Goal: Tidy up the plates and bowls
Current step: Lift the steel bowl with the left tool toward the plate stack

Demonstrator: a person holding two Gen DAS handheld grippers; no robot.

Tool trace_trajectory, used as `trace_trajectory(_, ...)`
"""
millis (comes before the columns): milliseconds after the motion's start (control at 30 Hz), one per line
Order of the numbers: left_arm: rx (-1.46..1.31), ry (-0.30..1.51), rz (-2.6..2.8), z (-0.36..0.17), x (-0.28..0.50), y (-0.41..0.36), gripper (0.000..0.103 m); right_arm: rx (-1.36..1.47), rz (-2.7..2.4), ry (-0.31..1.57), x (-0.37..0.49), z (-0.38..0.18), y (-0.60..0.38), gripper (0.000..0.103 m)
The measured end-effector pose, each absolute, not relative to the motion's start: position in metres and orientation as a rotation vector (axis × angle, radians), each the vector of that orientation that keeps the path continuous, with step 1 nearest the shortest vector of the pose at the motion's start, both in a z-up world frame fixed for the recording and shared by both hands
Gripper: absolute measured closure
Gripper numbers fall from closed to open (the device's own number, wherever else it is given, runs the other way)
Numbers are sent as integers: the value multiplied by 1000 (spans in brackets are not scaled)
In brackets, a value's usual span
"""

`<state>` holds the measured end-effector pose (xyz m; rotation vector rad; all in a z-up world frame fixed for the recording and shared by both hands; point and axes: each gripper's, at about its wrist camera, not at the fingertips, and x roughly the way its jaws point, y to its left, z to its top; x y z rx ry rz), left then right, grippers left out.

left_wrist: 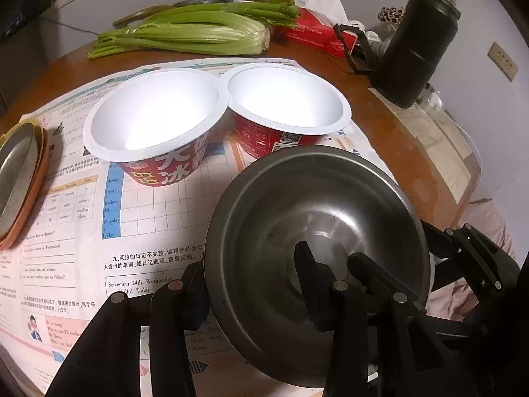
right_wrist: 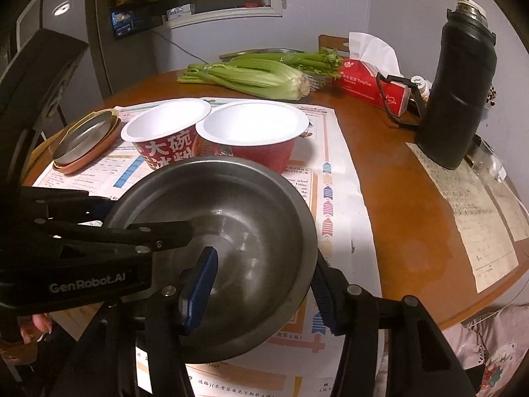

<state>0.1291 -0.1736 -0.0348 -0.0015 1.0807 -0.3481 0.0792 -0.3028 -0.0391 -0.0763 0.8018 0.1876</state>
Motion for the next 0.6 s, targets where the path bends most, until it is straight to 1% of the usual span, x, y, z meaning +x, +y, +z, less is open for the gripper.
trace_trajectory(300, -6, 1044, -348, -17, 115, -162, 56, -46, 224, 792, 73, -28, -299, 47)
trace_trajectory(600, -50, 963, -325, 14, 96, -127, 56, -51, 270, 754, 65, -6, -275, 47)
